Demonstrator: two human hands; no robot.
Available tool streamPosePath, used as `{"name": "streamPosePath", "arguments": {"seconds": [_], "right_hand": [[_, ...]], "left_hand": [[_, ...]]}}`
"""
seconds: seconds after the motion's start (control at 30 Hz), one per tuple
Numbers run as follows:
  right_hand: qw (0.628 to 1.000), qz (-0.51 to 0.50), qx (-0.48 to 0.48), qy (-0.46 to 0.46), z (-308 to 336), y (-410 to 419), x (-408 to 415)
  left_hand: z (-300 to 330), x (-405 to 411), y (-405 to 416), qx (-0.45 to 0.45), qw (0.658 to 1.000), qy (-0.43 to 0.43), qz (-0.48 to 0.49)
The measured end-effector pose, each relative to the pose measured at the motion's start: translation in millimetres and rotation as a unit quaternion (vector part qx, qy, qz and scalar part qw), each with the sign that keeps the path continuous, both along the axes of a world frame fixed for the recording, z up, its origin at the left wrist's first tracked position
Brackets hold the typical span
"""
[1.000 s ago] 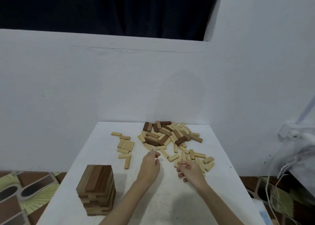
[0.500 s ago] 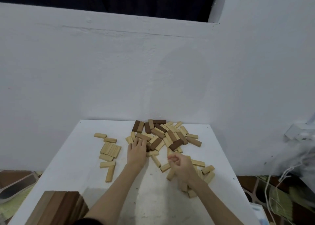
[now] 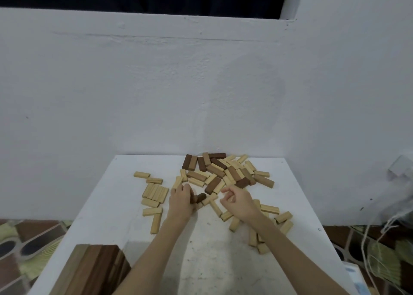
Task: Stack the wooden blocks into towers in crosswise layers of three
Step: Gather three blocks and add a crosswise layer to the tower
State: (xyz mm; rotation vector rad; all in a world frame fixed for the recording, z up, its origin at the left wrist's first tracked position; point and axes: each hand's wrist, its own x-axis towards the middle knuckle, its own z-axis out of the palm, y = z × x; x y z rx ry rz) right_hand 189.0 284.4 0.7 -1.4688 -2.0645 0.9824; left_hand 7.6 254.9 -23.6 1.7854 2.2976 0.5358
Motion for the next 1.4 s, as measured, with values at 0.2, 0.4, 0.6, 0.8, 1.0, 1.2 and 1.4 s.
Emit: {"name": "streamPosePath", "arguments": {"seconds": [0.2,0.4,0.6,0.8,1.0,1.2,1.4], "right_hand": [[0.980,0.128,0.101,-0.115,0.2,4.5,-44.6],[0.951,0.167,0.163,-0.203,-5.1,9.6,-69.8],[0.946,0.138,0.215,-0.201,-9.4,16.6,-56.0],[0.991,0.047,0.099,-0.074,-5.5,23.4,-10.7],[0.998,-0.053,-0.027,0.024,7.5,18.8,14.4],[0.998,-0.054,-0.030,-0.004,9.4,14.1,17.4],[0.991,-0.115,-0.023,0.062,6.7,4.3,14.2]], "left_hand": [[7.3,1.1,-15.4,0.198,0.945,-0.221,0.135],[12.8,-6.1,-14.5,0.253,0.893,-0.316,0.197],[17.4,-3.3,-7.8,0.298,0.852,-0.378,0.209],[15.0,13.1,5.8,0.213,0.934,-0.242,0.152],[6.3,34.6,25.4,-0.044,0.991,-0.074,0.103],[9.6,43.4,36.8,-0.067,0.993,0.005,0.096],[15.7,42.2,20.6,0.061,0.985,-0.126,0.096]]}}
